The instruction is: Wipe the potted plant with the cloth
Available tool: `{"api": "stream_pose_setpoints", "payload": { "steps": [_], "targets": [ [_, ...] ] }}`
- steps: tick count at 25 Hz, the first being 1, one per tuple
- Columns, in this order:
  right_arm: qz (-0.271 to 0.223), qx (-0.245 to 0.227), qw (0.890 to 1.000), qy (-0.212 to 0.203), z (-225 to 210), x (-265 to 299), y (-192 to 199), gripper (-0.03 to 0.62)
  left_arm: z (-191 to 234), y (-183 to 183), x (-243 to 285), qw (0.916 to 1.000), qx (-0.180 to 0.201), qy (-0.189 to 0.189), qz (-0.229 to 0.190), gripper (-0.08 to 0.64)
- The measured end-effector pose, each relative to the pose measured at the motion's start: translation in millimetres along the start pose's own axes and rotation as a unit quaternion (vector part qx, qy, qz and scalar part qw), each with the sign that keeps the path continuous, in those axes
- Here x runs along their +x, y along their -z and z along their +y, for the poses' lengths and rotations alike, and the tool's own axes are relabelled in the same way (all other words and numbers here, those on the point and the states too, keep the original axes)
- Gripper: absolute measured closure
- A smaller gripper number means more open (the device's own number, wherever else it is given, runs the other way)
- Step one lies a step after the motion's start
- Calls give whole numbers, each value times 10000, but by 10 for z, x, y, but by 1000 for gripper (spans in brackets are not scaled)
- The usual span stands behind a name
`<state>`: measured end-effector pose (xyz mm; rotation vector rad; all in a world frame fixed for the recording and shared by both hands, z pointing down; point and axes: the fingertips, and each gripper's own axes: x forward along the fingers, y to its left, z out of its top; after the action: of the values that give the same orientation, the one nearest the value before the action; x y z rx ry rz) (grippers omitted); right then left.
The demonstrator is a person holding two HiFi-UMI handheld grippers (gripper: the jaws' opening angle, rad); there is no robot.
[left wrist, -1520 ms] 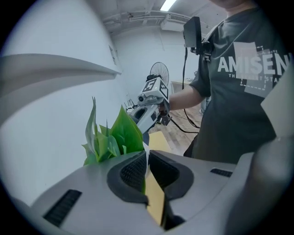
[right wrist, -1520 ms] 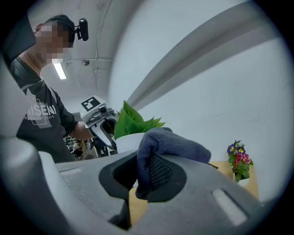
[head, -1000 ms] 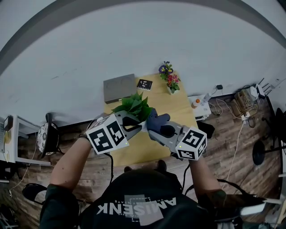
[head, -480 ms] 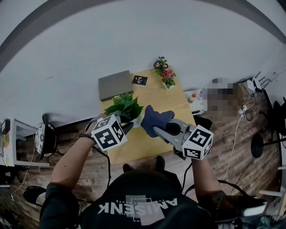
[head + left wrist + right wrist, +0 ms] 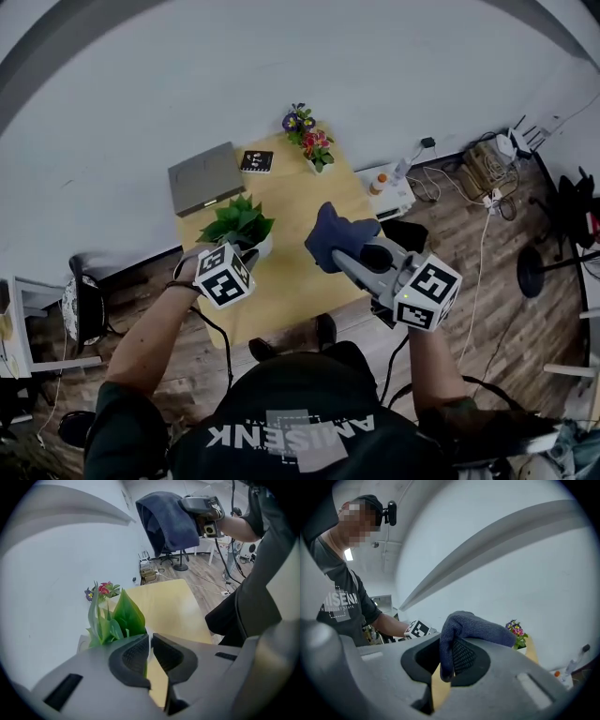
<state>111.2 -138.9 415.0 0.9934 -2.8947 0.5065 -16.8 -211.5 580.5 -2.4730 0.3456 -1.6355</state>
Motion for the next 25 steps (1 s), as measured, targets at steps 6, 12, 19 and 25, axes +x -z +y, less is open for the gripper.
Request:
{"api": "stream_pose_setpoints", "payload": {
  "steps": [6, 12, 19, 25],
  "targets": [
    [-123, 253, 9989, 387, -302, -142, 77, 563, 206, -39, 454, 9995, -38, -283, 132, 532],
    [-178, 576, 9959, 670, -589, -234, 230, 563, 301, -267, 896, 9976, 502, -384, 269, 530],
    [-183, 769, 9930, 879, -891, -341, 307, 563, 408, -443, 1312, 9953, 744, -494, 365, 529],
    [-234, 818, 9920, 932, -961, -384, 338, 563, 367, -442, 1416, 9942, 818, -505, 476, 534]
  ]
}}
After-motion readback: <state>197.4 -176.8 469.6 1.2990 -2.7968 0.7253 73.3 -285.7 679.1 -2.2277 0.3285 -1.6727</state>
